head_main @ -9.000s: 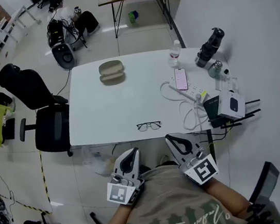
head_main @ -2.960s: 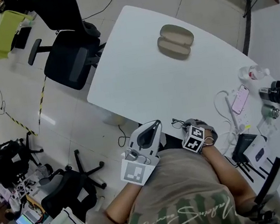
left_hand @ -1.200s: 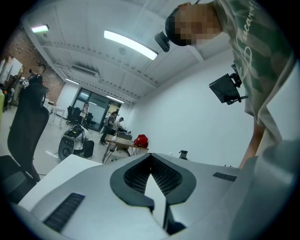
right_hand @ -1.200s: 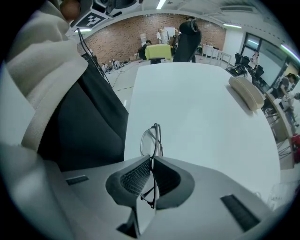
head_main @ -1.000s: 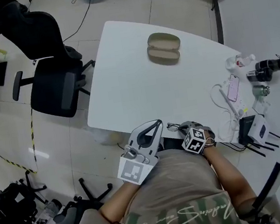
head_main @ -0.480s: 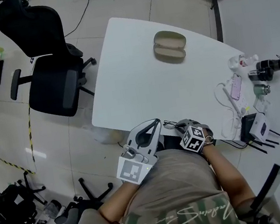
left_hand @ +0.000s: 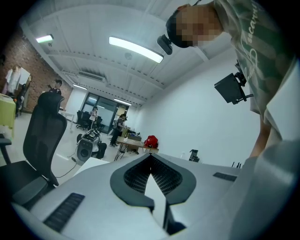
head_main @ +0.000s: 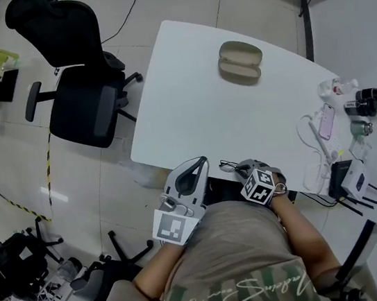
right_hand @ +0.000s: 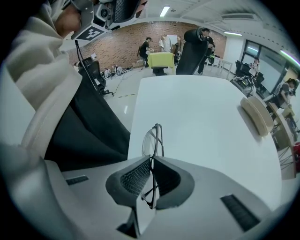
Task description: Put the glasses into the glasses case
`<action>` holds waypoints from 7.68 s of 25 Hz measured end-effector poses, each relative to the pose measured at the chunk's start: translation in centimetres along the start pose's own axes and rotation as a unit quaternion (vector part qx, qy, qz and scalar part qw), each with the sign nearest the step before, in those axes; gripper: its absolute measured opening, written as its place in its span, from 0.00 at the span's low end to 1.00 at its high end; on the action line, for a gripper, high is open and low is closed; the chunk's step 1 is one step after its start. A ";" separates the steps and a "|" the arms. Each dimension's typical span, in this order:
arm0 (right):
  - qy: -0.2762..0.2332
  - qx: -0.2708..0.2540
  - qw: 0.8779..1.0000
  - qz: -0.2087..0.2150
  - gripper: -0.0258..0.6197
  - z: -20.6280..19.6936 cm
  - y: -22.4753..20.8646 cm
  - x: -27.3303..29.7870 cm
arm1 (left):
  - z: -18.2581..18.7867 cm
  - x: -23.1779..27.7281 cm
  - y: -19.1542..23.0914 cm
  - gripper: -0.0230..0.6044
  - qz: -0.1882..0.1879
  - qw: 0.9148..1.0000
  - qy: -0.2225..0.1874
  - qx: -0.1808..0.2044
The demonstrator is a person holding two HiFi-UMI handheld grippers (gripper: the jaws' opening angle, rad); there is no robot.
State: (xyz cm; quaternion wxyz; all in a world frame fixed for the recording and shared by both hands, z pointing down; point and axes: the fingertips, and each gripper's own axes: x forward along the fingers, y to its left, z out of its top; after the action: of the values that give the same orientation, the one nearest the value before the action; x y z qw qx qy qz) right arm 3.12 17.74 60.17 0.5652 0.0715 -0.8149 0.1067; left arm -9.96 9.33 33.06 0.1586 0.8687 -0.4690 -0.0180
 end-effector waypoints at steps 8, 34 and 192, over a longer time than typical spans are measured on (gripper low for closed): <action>-0.014 -0.021 1.000 0.013 0.09 0.1 0.3 0.2 | 0.2 -1.6 0.2 0.04 0.059 0.998 0.011 0.024; -0.051 -0.016 0.998 0.034 0.09 1.5 -2.1 -0.8 | 1.1 1.6 -2.9 0.04 0.062 0.998 -0.014 0.030; -0.001 0.024 0.999 0.034 0.09 7.1 -11.0 -0.7 | -5.6 18.4 5.7 0.04 -0.072 0.990 0.085 0.086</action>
State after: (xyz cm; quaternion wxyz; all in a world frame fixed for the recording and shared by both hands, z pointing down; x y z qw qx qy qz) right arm -0.43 5.35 58.11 0.5584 0.0571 -0.8147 0.1455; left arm -3.32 -7.20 42.23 0.1209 0.9091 -0.3895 0.0844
